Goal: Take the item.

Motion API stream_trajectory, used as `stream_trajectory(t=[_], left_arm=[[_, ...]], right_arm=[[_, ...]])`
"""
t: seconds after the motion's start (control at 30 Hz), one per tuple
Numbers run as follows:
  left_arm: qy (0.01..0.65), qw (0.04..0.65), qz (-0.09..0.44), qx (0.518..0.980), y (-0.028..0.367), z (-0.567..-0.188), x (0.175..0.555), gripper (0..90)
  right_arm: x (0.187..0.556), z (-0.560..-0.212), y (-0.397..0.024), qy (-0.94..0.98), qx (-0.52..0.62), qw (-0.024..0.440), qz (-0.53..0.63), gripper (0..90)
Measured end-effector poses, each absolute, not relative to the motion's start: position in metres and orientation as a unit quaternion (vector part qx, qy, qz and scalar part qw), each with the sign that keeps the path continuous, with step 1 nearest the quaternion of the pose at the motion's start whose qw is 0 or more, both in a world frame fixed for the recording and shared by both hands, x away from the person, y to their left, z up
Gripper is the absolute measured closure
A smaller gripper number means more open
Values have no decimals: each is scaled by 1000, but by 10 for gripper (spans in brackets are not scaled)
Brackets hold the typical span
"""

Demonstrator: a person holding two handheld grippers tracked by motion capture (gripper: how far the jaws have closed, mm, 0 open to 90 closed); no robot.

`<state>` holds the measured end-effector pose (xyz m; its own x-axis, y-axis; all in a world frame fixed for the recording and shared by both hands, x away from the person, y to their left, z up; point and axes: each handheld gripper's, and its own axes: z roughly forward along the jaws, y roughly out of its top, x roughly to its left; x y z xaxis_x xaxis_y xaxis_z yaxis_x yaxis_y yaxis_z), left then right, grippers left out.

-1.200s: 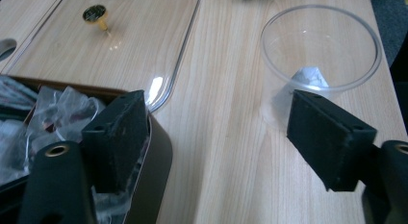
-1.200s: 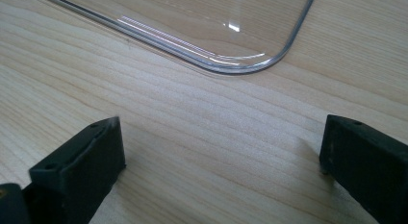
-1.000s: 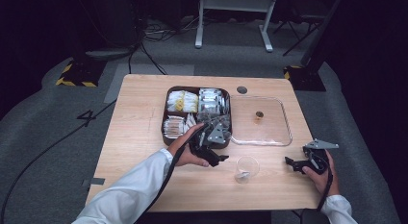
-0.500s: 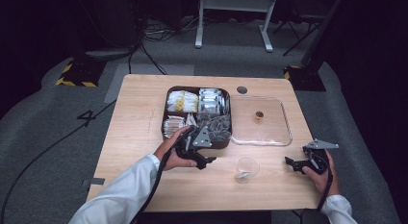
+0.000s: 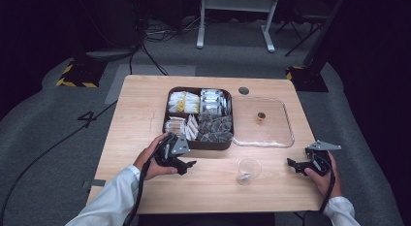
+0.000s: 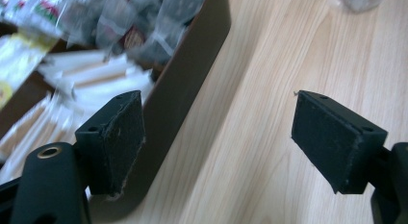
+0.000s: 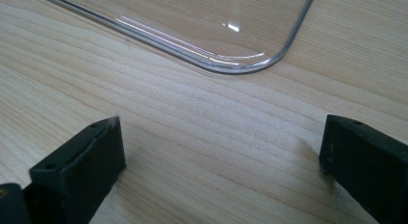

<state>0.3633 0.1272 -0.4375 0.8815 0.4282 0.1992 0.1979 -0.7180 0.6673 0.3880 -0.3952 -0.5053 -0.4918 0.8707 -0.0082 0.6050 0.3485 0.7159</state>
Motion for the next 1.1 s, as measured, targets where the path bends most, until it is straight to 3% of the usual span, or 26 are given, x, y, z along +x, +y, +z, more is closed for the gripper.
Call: stream_trajectory(t=[0.53,1.1], left_arm=[[250,297,194,901,194,-466,358,189],[309,317,169,880,235,-490,356,176]], right_arm=[[387,-505,-395,796,464,200,334,25],[387,-505,-396,796,463,200,334,26]])
